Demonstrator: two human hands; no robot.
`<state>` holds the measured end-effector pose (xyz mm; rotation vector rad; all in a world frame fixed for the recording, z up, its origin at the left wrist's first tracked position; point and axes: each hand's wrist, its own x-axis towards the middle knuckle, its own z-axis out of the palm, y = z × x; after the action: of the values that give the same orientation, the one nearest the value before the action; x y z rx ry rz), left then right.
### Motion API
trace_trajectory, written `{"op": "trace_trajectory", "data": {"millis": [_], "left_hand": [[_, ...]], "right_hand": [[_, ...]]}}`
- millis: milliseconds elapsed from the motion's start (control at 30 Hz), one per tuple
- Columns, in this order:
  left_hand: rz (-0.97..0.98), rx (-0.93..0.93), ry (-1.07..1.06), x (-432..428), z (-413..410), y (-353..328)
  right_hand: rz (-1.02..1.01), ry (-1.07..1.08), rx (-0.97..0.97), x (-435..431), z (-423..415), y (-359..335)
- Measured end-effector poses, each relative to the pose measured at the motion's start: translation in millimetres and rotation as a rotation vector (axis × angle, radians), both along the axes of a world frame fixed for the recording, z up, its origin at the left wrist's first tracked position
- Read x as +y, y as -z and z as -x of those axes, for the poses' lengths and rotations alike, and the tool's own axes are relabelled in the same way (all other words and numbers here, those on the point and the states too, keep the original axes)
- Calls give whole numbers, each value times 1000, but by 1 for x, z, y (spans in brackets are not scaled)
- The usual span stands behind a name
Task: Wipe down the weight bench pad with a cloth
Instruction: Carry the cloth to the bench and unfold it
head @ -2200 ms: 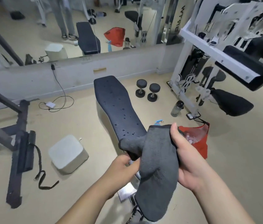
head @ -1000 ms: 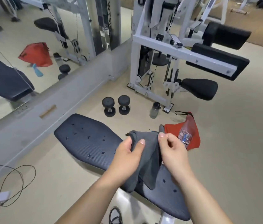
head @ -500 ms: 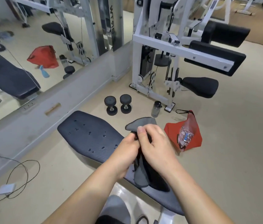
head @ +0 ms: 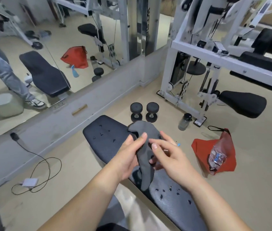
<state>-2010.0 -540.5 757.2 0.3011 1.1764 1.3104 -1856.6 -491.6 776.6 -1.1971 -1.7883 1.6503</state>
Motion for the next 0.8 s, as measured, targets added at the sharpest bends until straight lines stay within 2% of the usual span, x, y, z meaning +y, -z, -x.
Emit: {"op": "trace_trajectory", "data": {"millis": [67,133,200,267,300,367,433,567,667,733,800], "left_hand": [[-19,84,5,16,29,6],[-27,53,2,32,65,7],[-33,-31,30,53,108,8],[-2,-75,64,74,155,12],[22,-82,98,84,178,18],[97,-17,161,102,217,28],[170,66,199,117,247,45],[233,40,104,137,286,76],[216,277,271,138,292,88],[222,453,418,131,283,95],[246,689,509,125,274,108]], "right_hand": [[-31,167,-53,25,28,5],[5,222,-176,52,59,12],[256,156,-152,77,93,21],[535,120,5,97,132,24],[599,150,77,106,152,26],[613,254,158,122,190,36],[588,333,158,136,221,46],[600,398,113,158,254,67],[561,478,20,168,260,86],[500,347,-16,171,256,102],[400,104,-89,171,255,122]]}}
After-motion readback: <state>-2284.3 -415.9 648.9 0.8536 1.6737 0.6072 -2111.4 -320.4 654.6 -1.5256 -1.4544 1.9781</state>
